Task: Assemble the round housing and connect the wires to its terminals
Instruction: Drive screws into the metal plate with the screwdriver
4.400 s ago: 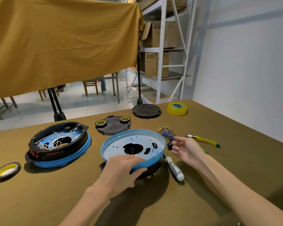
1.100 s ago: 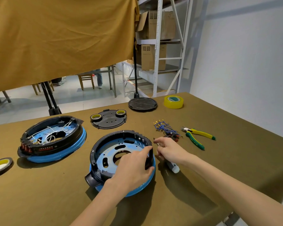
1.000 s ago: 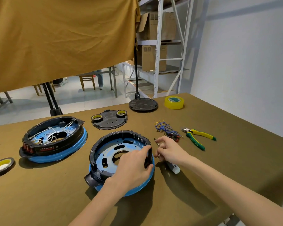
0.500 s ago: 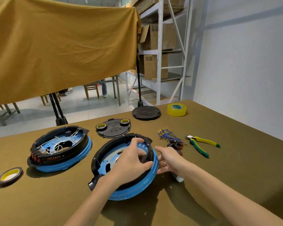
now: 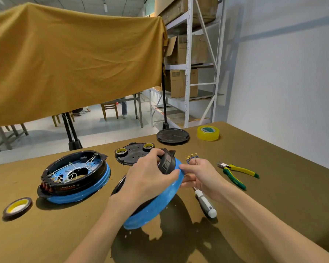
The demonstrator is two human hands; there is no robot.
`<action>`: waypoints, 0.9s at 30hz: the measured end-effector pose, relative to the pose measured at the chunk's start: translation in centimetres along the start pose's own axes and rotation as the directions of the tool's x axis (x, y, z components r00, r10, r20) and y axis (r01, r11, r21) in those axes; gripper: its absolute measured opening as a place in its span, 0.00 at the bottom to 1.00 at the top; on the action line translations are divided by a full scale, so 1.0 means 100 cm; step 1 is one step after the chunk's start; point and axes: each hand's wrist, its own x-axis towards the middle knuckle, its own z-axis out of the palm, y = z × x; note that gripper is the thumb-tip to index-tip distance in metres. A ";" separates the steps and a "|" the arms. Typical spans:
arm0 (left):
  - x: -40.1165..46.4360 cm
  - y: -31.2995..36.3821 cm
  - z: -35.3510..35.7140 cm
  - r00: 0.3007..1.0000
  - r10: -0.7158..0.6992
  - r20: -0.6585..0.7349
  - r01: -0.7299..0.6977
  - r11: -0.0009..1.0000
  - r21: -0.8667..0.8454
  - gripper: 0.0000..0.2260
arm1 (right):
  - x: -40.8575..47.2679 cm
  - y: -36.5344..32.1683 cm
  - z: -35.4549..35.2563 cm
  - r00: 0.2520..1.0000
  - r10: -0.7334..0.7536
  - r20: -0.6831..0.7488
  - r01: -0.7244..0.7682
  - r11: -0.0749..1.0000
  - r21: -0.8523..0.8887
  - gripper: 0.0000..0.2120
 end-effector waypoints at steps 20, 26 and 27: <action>-0.013 -0.068 -0.050 0.764 -0.413 0.496 0.611 0.217 -0.761 0.21 | -0.013 -0.048 0.040 0.878 -0.479 0.031 0.455 0.811 -0.366 0.11; -0.028 -0.094 -0.003 0.682 -0.395 0.616 0.709 0.146 -0.690 0.30 | 0.001 -0.001 0.054 0.841 -0.539 0.048 0.511 0.763 -0.395 0.08; -0.029 -0.098 0.001 0.675 -0.398 0.621 0.715 0.149 -0.683 0.30 | 0.005 0.006 0.058 0.833 -0.552 0.034 0.516 0.754 -0.406 0.06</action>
